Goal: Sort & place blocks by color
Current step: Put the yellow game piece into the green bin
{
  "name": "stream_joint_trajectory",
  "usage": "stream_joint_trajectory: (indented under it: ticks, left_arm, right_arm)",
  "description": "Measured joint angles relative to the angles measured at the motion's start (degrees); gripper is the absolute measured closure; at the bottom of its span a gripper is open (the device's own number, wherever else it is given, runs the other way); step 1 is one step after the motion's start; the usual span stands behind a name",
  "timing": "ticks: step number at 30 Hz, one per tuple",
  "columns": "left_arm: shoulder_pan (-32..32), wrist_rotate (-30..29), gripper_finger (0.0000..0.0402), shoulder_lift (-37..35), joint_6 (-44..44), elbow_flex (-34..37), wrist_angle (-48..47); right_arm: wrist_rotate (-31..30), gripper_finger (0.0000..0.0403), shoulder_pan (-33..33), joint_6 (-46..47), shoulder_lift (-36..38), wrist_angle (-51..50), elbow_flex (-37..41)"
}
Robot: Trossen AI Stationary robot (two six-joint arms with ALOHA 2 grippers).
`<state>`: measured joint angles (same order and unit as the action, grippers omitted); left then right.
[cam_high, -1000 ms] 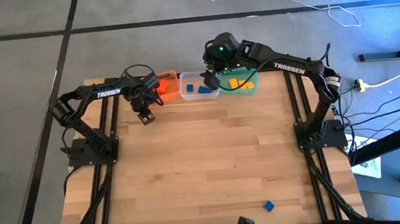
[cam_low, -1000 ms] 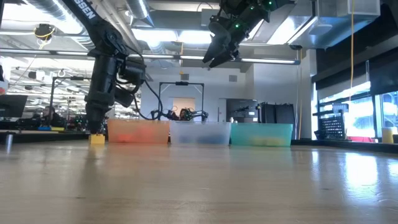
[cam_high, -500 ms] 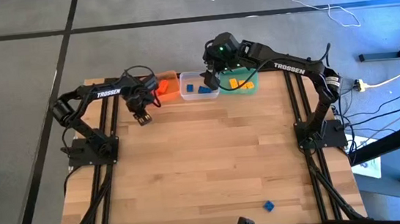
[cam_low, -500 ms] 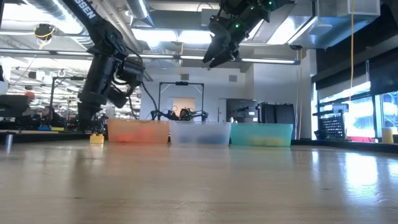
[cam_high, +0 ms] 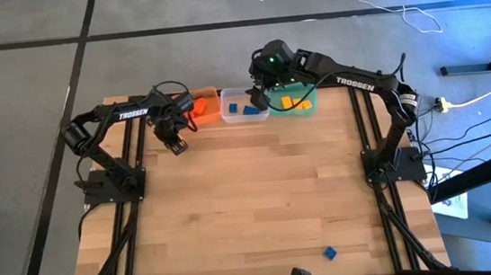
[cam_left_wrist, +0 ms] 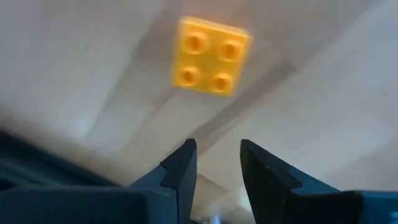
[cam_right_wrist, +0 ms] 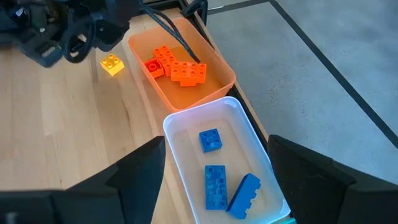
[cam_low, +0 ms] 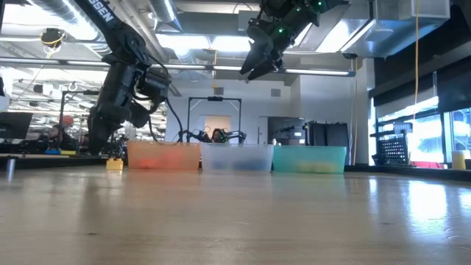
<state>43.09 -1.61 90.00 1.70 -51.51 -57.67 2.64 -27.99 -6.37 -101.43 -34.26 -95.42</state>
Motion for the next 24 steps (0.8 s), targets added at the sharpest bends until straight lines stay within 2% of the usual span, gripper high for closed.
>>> stream_joint_trajectory:
  ticks: [3,8,10,24]
  left_arm:
    - [0.0,3.4,0.0287,0.0,2.76,0.0,0.0]
    - [0.0,5.73,0.0287,0.0,3.18,0.0,0.02]
    - [0.0,5.75,0.0287,0.0,2.97,0.0,0.02]
    - [-1.71,5.82,0.0285,0.0,-7.22,0.0,2.23]
  right_arm:
    - [2.13,0.012,0.0,-2.79,0.0,-0.69,0.0]
    - [12.2,0.012,0.0,-6.45,0.0,-1.16,0.0]
    - [13.92,0.012,0.04,-6.43,0.0,-1.16,0.0]
    - [13.96,0.012,0.09,-4.41,0.0,-0.38,0.0]
